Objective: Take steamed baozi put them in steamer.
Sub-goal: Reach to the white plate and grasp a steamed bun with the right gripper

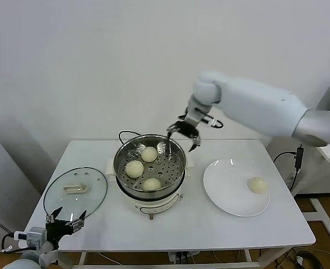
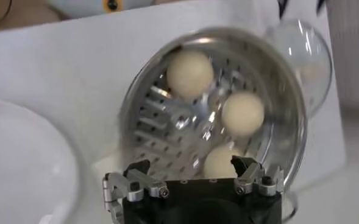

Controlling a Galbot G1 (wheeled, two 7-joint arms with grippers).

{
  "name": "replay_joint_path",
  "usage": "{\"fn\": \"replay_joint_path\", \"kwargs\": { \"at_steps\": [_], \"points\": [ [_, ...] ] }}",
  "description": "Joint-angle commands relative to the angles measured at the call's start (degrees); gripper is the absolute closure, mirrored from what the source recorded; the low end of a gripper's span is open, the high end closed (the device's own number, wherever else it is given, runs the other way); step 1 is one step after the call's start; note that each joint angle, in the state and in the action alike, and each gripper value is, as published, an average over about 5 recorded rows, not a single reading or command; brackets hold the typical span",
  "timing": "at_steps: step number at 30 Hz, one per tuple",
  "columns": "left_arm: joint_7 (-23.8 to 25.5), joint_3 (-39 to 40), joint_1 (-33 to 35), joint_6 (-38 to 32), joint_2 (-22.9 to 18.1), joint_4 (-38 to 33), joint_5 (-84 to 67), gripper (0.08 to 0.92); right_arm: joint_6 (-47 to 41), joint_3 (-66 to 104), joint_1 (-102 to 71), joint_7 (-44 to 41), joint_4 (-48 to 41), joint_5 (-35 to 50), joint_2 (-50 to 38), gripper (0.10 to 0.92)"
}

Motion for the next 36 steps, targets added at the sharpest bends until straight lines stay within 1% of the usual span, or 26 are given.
{"fn": "replay_joint_path", "kwargs": {
  "at_steps": [1, 8, 13, 18, 27, 36],
  "points": [
    [-0.02, 0.06, 0.02, 0.05, 0.02, -0.12, -0.04, 0.177, -15.83, -8.15, 5.63, -5.52, -5.87, 12.70, -7.81, 0.203],
    [-0.04, -0.02, 0.09, 0.04, -0.14, -0.28, -0.15, 0.177, -17.62, -12.06, 3.95, -7.06, -7.82, 11.88, -12.38, 0.203],
    [-0.04, -0.20, 0.50, 0.04, -0.47, -0.77, -0.16, 0.177, -17.42, -11.26, -0.42, -6.33, -8.70, 8.81, -15.18, 0.203],
    [-0.05, -0.29, 0.80, 0.16, -0.64, -1.37, -0.14, 0.177, -15.87, -7.41, -5.59, -4.70, -10.23, 4.19, -16.81, 0.203],
    [-0.10, -0.48, 0.73, 0.36, -0.65, -1.32, -0.23, 0.177, -10.74, 2.56, -15.59, -1.77, -15.61, -5.02, -17.78, 0.203],
    [-0.11, -0.10, 0.54, 0.54, -0.84, -1.33, -0.21, 0.177, -8.12, 9.42, -22.83, 1.50, -18.37, -9.03, -16.82, 0.203]
  ]
}}
